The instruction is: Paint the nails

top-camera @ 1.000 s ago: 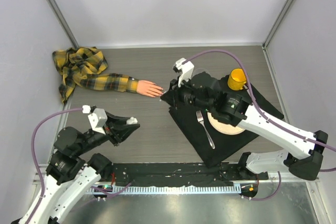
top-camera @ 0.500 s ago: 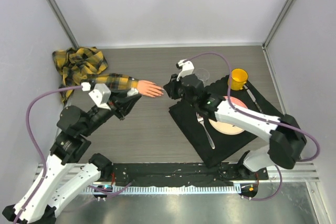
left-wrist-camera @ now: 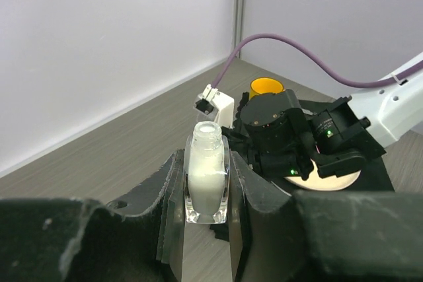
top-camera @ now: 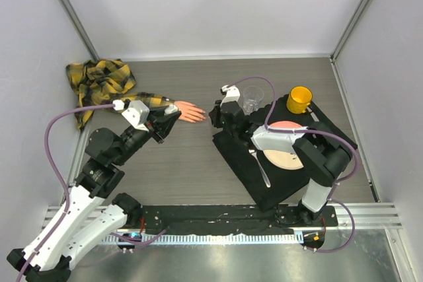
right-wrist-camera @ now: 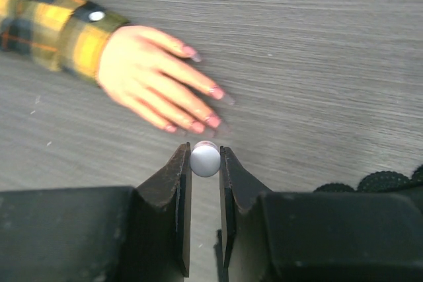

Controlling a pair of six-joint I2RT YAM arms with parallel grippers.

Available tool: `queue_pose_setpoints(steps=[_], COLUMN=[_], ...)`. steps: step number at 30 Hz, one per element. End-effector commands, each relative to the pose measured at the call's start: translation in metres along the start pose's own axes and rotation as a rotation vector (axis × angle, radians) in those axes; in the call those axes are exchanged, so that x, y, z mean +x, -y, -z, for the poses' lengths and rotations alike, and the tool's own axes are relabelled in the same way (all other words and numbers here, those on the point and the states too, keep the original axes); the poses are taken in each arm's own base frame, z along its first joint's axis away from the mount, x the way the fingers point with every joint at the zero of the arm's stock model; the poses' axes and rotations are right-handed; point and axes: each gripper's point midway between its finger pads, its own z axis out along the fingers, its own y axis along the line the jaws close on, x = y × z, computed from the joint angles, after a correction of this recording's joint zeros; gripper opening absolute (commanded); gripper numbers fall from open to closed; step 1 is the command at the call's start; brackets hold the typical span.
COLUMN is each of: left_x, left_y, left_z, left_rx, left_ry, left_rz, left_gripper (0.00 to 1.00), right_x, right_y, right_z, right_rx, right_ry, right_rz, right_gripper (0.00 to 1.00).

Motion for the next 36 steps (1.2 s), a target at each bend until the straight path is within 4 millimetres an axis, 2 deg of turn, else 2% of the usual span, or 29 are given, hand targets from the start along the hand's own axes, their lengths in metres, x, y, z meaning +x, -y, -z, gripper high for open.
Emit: queue_pose_setpoints(steps=[1,3,5,7,13,17,29,36], left_x=[-0.021,-0.019,-0.018,-0.019,-0.017,-0.016,-0.013,-0.014], left_y=[-0.010,-0.014,-0.015,-0.014,-0.012,-0.011,-0.010,-0.009], left_z=[0.009,0.010,0.011,0.011,0.010,0.009,0.006,0.007], left_rx=[-0.058,-0.082,-0.085,-0.081,-0.070,-0.065,-0.053,-0.050], left_ry=[0.090,0.080,0.077,0.077,0.071,0.065,0.053,0.054], left_rz=[-0.057,-0.066,-0.067,-0.066,-0.063,-0.056,-0.048,-0.050], left_gripper=[0.00,0.00,0.00,0.00,0.00,0.00,0.00,0.00], right_x=[-0.042,-0.051,-0.047,-0.052,-0.044,-0.035,-0.017,-0.014], right_y=[-0.007,-0.007,-0.008,-0.011,-0.008,-0.014,-0.005,-0.004], right_z=[-0.021,-0.031,-0.040,-0.045,-0.050,-0.055,-0.065,-0.069], right_rx=[-0.022,-0.019,-0.027,-0.034,-0.042,-0.073,-0.032,-0.023], right_ry=[0.129,0.141,0.129,0.143,0.139,0.116,0.075,0.063], right_rz=[-0.098,-0.105,-0.116,-0.115,-0.086,-0.101,-0.092,-0.094], right_gripper=[0.00,0.00,0.00,0.00,0.00,0.01,0.00,0.00])
